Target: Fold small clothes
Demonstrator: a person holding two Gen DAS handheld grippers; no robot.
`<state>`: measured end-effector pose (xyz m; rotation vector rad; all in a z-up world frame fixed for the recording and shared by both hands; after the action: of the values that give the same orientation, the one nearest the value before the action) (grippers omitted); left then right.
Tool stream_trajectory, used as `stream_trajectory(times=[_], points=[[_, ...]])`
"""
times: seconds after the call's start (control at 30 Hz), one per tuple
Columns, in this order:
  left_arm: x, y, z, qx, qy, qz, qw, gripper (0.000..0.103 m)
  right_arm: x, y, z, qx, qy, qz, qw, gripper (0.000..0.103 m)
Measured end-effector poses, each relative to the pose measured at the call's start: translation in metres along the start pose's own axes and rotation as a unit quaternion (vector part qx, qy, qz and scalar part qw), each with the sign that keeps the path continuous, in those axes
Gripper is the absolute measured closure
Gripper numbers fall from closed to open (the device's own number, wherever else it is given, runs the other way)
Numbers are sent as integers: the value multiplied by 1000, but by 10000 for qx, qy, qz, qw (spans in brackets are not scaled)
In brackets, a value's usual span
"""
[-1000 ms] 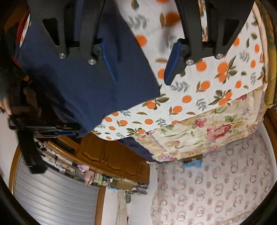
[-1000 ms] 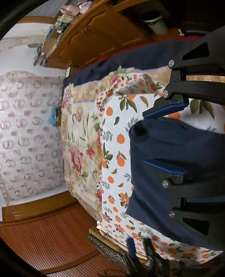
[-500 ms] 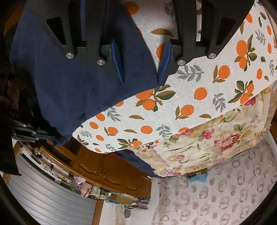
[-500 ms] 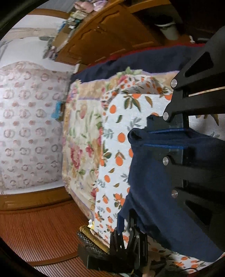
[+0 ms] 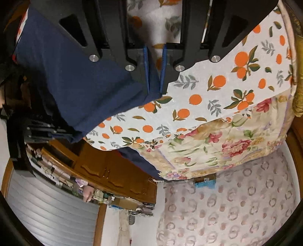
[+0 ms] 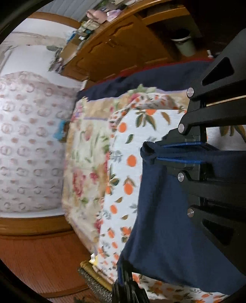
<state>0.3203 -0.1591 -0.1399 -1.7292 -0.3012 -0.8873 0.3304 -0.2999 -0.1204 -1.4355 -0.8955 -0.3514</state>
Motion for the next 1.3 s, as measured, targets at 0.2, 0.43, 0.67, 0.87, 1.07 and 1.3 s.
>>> stream_trajectory(times=[0.2, 0.43, 0.67, 0.87, 1.07, 1.3], points=[[-16, -35, -14, -53, 236, -172, 9996, 37, -14, -40, -6, 303, 355, -274, 9985, 54], [-49, -74, -36, -311, 233, -319, 9987, 22, -71, -109, 9, 443, 309, -600, 9967, 54], [-91, -108, -51, -353, 200, -389, 9984, 22, -138, -157, 27, 477, 220, -595, 9968, 54], [-116, -113, -61, -377, 322, -325, 9982, 22, -193, -173, 25, 250, 342, -350, 9985, 43], [-134, -109, -78, -610, 250, -240, 9975, 22, -224, -171, 10, 164, 734, -99, 9971, 43], [-149, -106, -90, -746, 132, -40, 9971, 22, -222, -168, 11, 168, 879, 19, 9960, 43]])
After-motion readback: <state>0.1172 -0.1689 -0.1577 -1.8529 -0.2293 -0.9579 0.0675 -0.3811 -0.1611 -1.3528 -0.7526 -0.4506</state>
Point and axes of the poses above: each gripper's, at about its wrist camera, not at the fingertips, and y roughly the way its jaws point, z to its left, x to its top, the point moved 7 cm from there along y, roughly the way its jaws point, and after that the axes turned 2 degrees about -x, right-handed, at the moved point
